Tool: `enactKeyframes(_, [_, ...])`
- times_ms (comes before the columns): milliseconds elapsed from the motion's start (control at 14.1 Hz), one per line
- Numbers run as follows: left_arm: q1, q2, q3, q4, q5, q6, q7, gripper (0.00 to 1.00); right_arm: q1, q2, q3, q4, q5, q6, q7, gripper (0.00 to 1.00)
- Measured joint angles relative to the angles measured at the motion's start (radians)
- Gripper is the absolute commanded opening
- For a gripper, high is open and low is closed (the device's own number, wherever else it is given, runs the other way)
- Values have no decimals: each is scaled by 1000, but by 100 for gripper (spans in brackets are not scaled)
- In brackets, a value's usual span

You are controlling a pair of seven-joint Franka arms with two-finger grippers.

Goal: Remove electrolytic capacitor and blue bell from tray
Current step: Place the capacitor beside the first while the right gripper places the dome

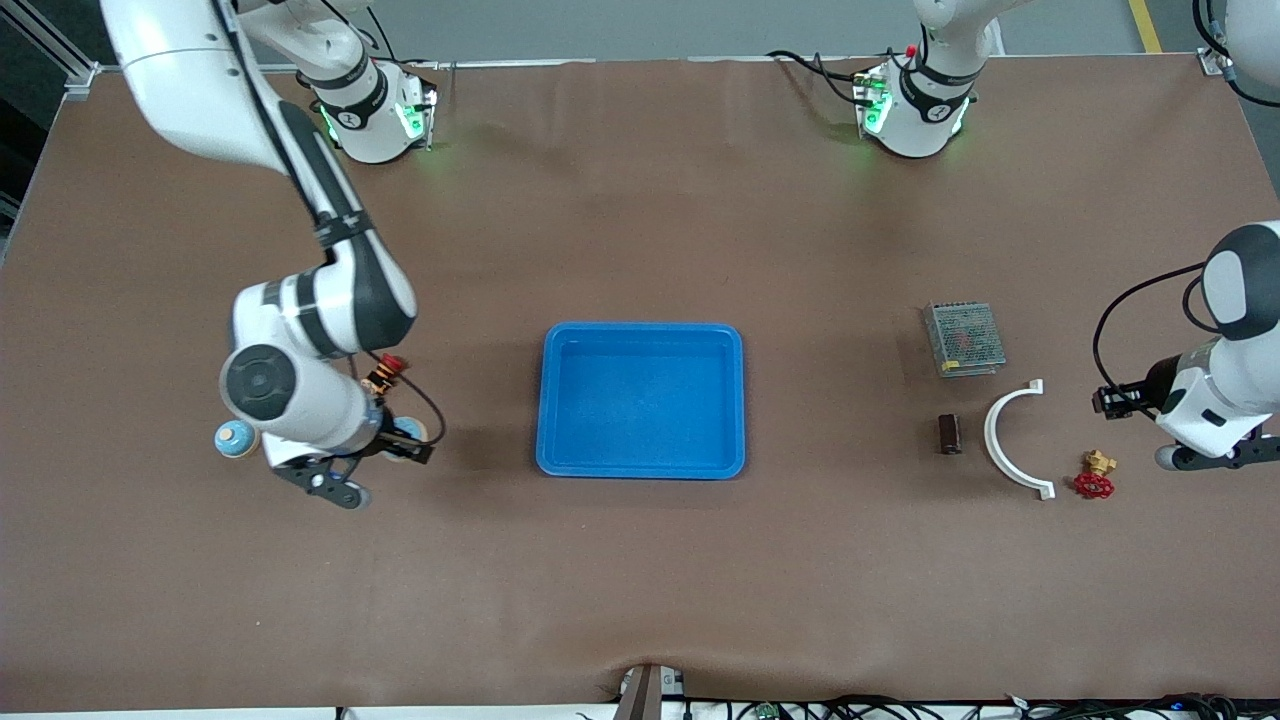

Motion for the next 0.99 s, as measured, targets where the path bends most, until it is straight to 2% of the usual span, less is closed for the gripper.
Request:
enactKeyframes(638, [18,128,2,-21,55,207,6,3,-308,4,-3,10,0,-6,-637,0])
enactKeyframes(992, [36,150,4,-103,68,333,6,3,-388,63,-3,61,0,-5,-810,0])
